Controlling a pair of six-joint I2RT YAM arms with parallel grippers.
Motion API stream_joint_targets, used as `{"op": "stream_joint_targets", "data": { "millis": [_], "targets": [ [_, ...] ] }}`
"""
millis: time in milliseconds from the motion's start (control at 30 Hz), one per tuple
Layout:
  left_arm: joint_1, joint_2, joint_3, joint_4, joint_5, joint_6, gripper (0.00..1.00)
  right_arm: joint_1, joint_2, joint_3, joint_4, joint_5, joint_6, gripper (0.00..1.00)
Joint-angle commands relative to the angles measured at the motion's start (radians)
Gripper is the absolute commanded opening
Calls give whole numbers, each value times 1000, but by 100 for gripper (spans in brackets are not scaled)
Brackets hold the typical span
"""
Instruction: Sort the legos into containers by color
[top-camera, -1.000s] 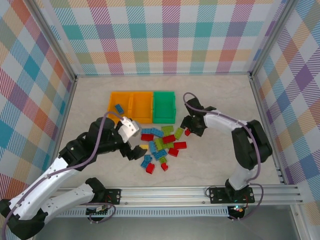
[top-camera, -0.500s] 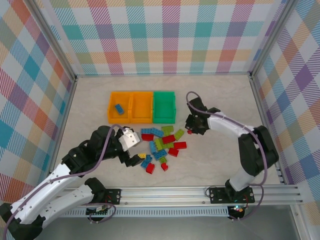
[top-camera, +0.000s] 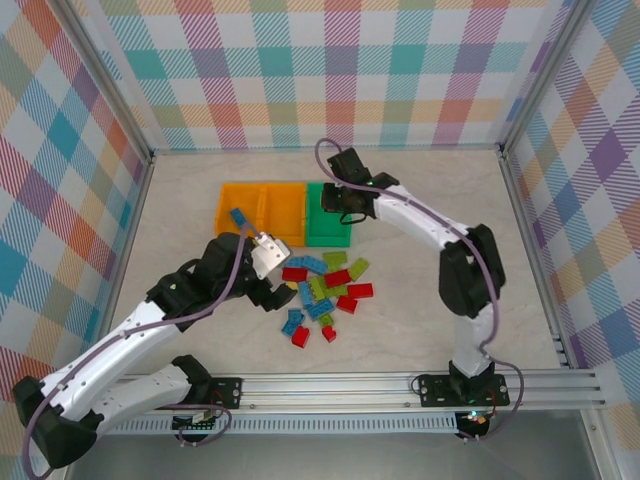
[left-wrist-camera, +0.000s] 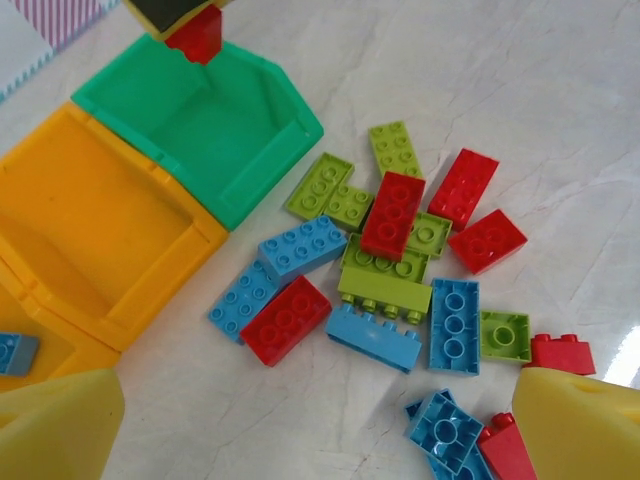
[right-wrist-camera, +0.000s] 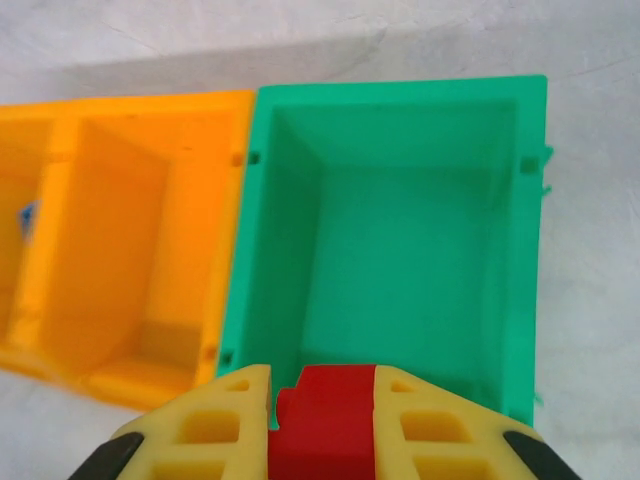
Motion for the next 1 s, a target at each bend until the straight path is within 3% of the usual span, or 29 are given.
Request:
{"op": "stream_joint_targets", "data": {
  "millis": [0,200,400,500,667,733,867,967],
  "targets": [
    [10,6,21,-49,-37,-34,100,-5,96,102,-92,23,-63,25],
    [11,3,5,-31,-50,-44,100,-4,185,272,-185,11,-88,38],
    [13,16,32,-24,-97,-128,100,-5,106,268,-212,3,-105,41],
    [11,53,87,-30,-153,-323,98,-4,-10,176,-195,-20,-117,41],
    [-4,145,164,-67,-201,-850,87,-5,-346,-141,-90,-149,-218,46],
    [-18,192,159,-58,-175,-1049,85,-5,-499,-276,-93,-198,-253,55],
    [-78,310,183,-50,-134,-1269,80,-3,-784,-523,-112,-283,-283,74],
    [-117,453,268,-179,-166,-1407,72,-4,-976,-675,-124,-320,-240,86]
  ]
}}
